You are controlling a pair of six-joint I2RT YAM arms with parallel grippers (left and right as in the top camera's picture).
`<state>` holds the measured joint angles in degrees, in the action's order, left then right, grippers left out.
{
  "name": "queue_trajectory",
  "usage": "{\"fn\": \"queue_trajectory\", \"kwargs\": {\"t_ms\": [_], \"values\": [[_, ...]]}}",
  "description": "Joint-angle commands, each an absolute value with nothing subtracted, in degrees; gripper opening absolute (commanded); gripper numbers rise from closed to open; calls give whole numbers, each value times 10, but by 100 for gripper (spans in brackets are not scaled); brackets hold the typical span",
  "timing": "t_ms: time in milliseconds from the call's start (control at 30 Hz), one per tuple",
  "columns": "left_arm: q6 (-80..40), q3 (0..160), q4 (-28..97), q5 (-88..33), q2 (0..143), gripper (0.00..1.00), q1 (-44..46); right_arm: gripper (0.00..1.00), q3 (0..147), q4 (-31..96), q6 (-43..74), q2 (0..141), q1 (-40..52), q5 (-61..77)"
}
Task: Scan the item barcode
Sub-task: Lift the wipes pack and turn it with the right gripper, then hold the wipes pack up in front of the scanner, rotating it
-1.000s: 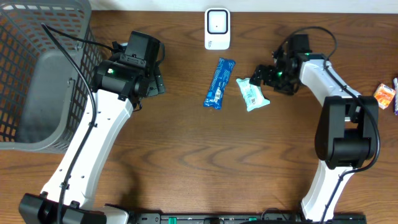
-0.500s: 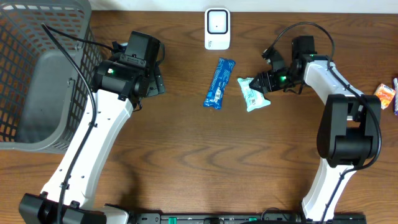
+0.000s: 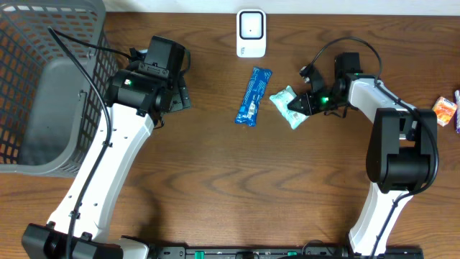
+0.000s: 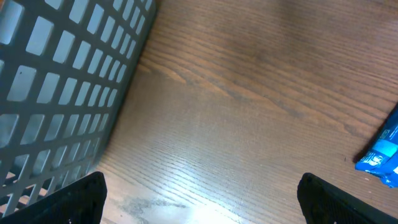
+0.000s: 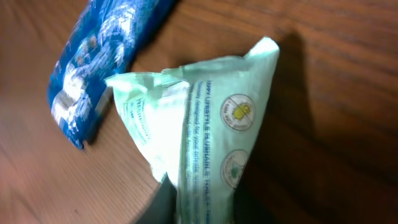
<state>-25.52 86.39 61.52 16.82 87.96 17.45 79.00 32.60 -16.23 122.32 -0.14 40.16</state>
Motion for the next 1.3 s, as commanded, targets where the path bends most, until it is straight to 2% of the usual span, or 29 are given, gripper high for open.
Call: {"fn": "queue_trajectory", "kwargs": {"t_ms": [0, 200, 333, 600, 767, 1033, 1200, 1267], "values": [[-260, 865, 616, 172, 881, 98, 173, 1, 783, 303, -87, 1229, -6, 393], [-260, 865, 616, 172, 881, 98, 173, 1, 804, 296, -24, 1223, -18, 434], [-260, 865, 616, 172, 881, 98, 173, 1, 808, 309, 11, 1188, -18, 369], [-260, 865, 616, 172, 881, 98, 173, 1, 808, 359, 108, 1058, 35, -152], [-260, 865, 616, 172, 881, 98, 173, 1, 808, 339, 117, 1041, 95, -448], [-260, 865, 617, 172, 881, 98, 173, 2, 808, 330, 100, 1147, 132, -513], [-260, 865, 616, 172, 881, 98, 173, 12, 808, 335, 100, 1216, 156, -554], [-260, 865, 617, 172, 881, 98, 173, 13, 808, 335, 101, 1224, 171, -549]]}}
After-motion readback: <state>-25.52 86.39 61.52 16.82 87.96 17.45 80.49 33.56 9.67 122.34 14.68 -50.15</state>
